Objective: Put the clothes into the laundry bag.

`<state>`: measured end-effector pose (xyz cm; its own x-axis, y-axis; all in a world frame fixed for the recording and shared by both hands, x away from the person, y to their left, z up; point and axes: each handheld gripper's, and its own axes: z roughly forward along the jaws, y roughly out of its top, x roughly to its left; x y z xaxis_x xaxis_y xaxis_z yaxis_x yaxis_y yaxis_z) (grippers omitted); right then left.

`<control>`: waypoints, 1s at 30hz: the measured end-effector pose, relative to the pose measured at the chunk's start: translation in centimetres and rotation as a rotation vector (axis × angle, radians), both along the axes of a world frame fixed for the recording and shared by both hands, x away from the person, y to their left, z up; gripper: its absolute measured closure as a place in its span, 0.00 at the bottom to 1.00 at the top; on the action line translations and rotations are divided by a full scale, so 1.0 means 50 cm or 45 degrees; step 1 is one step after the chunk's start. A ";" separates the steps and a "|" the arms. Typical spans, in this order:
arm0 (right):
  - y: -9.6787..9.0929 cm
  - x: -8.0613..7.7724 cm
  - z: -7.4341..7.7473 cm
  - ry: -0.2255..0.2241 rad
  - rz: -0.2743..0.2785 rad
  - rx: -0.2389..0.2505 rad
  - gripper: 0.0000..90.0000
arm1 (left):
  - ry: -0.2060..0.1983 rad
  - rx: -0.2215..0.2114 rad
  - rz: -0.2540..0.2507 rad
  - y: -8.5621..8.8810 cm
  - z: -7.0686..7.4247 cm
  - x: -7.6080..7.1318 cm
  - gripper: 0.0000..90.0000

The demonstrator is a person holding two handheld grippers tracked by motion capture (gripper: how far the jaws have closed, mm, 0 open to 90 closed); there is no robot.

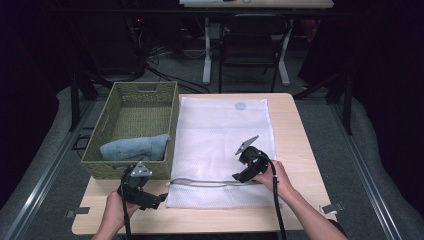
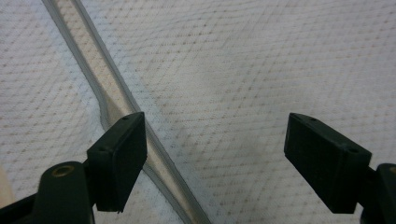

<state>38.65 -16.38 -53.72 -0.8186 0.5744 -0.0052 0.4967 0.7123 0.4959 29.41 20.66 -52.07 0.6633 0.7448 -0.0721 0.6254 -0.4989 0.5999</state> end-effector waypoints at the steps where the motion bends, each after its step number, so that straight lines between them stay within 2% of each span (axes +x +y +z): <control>1: 0.005 0.001 -0.003 0.008 0.006 -0.015 0.23 | 0.001 0.001 0.000 0.000 0.000 0.000 0.00; 8: 0.033 0.005 -0.017 0.030 0.059 -0.047 0.25 | -0.001 0.001 -0.003 0.000 0.000 -0.001 0.00; 10: 0.038 0.005 -0.024 0.058 0.080 -0.049 0.25 | 0.000 0.001 -0.008 0.000 0.000 -0.001 0.00; 17: 0.040 0.008 -0.032 0.076 0.087 -0.065 0.28 | 0.009 0.005 -0.017 -0.001 -0.001 0.000 0.00; 23: 0.051 0.008 -0.040 0.071 0.115 -0.096 0.36 | 0.013 0.008 -0.019 -0.001 -0.002 0.000 0.00; 27: 0.050 0.008 -0.041 0.073 0.106 -0.103 0.40 | 0.011 0.009 -0.023 -0.001 -0.002 0.001 0.00; 28: 0.048 0.009 -0.041 0.071 0.103 -0.099 0.42 | 0.012 0.008 -0.024 -0.001 -0.002 0.001 0.00; 29: 0.045 0.009 -0.040 0.070 0.095 -0.084 0.48 | 0.013 0.009 -0.024 -0.002 -0.002 0.001 0.00; 30: 0.045 0.009 -0.040 0.065 0.091 -0.086 0.49 | 0.013 0.009 -0.024 -0.002 -0.002 0.001 0.00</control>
